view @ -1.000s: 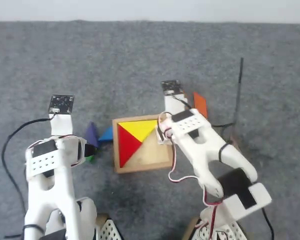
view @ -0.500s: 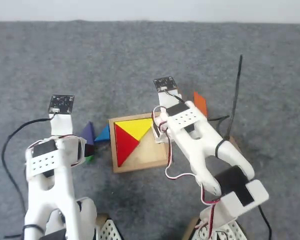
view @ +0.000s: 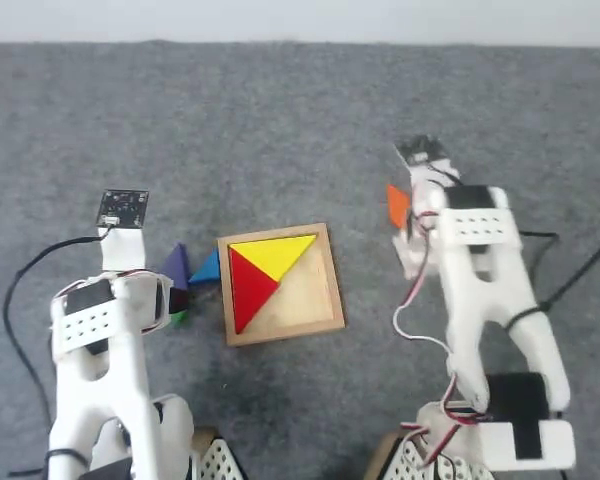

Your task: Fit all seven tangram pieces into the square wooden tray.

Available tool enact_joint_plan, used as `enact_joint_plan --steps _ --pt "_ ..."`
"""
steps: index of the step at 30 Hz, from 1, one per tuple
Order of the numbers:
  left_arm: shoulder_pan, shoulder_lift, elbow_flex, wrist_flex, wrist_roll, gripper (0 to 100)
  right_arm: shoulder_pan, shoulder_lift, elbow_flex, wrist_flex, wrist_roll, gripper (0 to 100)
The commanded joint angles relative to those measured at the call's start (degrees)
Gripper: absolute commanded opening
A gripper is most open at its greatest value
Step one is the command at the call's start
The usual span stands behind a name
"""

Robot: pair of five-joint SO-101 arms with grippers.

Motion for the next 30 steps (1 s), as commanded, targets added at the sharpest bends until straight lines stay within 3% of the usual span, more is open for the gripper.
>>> enact_joint_plan --steps 1,9,20,26,30 --pt "-0.09 -1.67 -0.31 -0.97 -0.26 30 5.58 -3.3 4.22 -2.59 13.45 24.8" --pt "-0.26 -1.67 -0.22 -0.97 -0.53 30 10.24 5.41 6.95 -11.38 21.1 25.1" --pt "-0.26 -1.58 -0.22 -1.05 -0.53 30 6.29 9.8 4.75 -13.93 21.27 24.7" --pt "-0.35 -1.58 -0.22 -1.05 -0.62 30 5.32 10.24 4.31 -13.49 21.19 9.1" --pt "-0.35 -1.58 -0.22 -1.05 -0.62 30 8.57 9.89 4.4 -13.41 21.45 10.7"
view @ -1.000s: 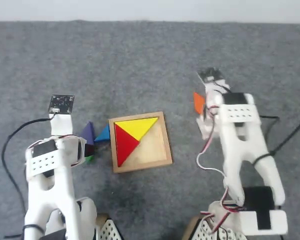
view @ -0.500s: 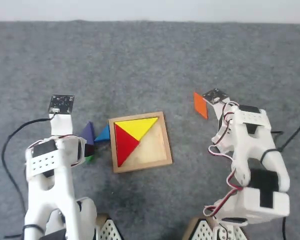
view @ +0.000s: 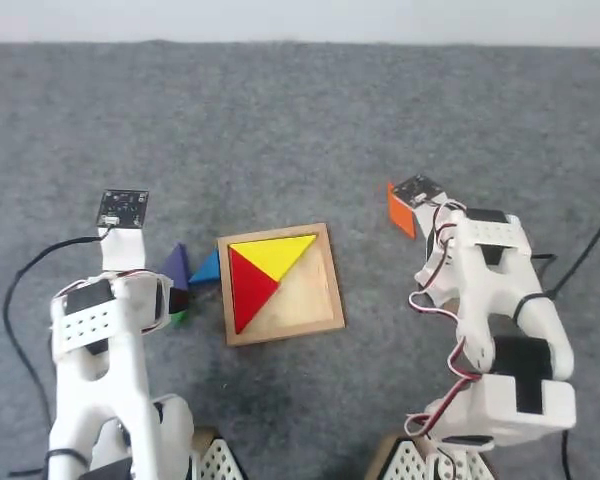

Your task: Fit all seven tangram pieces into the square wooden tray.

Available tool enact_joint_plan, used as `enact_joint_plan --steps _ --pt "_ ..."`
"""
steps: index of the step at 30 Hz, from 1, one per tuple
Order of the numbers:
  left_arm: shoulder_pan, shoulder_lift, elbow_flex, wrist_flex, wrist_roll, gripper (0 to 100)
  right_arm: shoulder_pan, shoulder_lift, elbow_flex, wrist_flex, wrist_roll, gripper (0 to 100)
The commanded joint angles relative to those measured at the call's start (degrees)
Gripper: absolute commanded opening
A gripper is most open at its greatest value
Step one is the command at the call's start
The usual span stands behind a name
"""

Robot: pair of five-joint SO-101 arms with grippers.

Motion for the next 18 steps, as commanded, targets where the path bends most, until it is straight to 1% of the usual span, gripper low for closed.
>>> enact_joint_plan --steps 1,3,5,7,10,13,16,18 --pt "-0.35 -1.58 -0.22 -1.05 -0.62 30 2.86 -0.75 -2.64 0.22 0.7 13.1" --pt "-0.35 -1.58 -0.22 -1.05 -0.62 30 3.74 -0.84 -2.9 0.57 0.79 19.6" --pt "-0.35 -1.58 -0.22 -1.05 -0.62 30 3.82 -0.84 -4.22 3.47 1.32 26.0" --pt "-0.35 -1.58 -0.22 -1.05 -0.62 30 3.38 -0.84 -6.68 8.4 4.57 28.8" --pt "-0.35 -1.58 -0.22 -1.05 -0.88 30 3.12 -0.84 -10.55 15.96 9.49 28.8" --pt "-0.35 -1.67 -0.22 -0.97 -2.02 30 3.56 -0.22 -10.81 19.82 18.11 28.8" --pt "-0.35 -1.67 -0.13 -0.97 -1.93 30 4.09 0.04 -7.12 18.77 25.49 27.9" --pt "-0.35 -1.67 -0.13 -0.97 -2.02 30 4.09 0.31 -4.31 16.22 27.69 25.9"
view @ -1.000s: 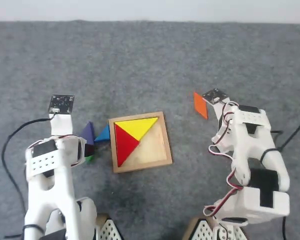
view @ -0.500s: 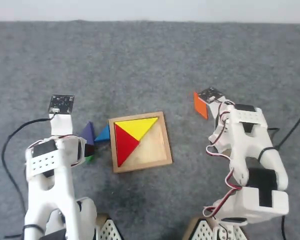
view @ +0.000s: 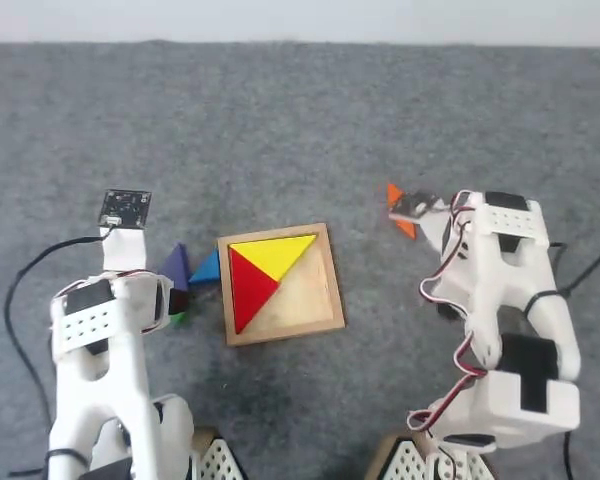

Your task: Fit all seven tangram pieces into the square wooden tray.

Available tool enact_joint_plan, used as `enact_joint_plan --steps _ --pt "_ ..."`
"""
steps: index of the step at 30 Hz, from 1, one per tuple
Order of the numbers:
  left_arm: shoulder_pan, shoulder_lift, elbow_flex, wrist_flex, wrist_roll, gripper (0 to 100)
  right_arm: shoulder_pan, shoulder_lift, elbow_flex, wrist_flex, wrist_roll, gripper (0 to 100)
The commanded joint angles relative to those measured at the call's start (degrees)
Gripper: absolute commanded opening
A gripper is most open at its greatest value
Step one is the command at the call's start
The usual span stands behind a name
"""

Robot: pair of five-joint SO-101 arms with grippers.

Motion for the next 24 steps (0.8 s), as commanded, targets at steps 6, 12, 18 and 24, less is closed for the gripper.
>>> enact_joint_plan --steps 6,12,18,24 --pt "-0.35 -1.67 -0.13 -0.97 -0.62 30 1.1 -0.13 7.12 -11.74 4.75 19.9" --pt "-0.35 -1.67 -0.13 -0.88 -0.62 30 1.45 -0.22 7.74 -14.2 4.84 19.1" --pt "-0.35 -1.67 -0.13 -0.88 -0.7 30 1.36 -0.13 7.74 -14.37 4.92 18.6" --pt "-0.35 -1.67 -0.13 -0.88 -0.7 30 2.24 -0.13 7.91 -16.92 4.84 7.2"
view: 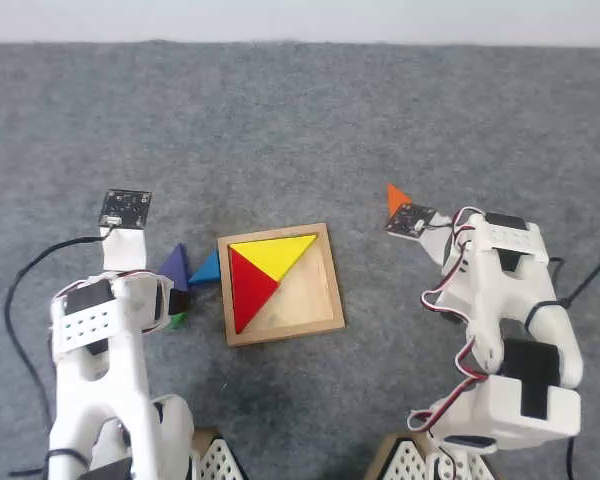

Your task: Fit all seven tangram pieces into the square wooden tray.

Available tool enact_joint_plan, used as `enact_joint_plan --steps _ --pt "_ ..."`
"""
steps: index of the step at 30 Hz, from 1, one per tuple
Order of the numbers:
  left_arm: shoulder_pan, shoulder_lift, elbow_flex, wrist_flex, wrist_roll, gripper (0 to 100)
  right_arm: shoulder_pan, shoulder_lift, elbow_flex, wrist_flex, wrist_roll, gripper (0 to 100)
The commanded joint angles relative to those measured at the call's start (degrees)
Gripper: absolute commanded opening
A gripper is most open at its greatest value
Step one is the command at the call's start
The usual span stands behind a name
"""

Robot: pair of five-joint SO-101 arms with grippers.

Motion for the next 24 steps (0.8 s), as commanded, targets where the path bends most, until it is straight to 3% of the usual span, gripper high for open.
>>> enact_joint_plan --steps 1,6,13,24 --pt "-0.35 -1.67 -0.13 -0.88 -0.62 30 0.75 0.22 0.35 -2.42 0.62 7.6" --pt "-0.35 -1.67 -0.13 -0.88 -0.62 30 2.15 0.13 0.35 -3.47 0.26 7.2" --pt "-0.35 -1.67 -0.13 -0.88 -0.62 30 0.22 -0.84 -0.88 -2.51 -9.32 2.5" --pt "-0.35 -1.67 -0.13 -0.88 -0.62 30 -8.22 -9.8 -7.91 11.65 -34.46 2.0"
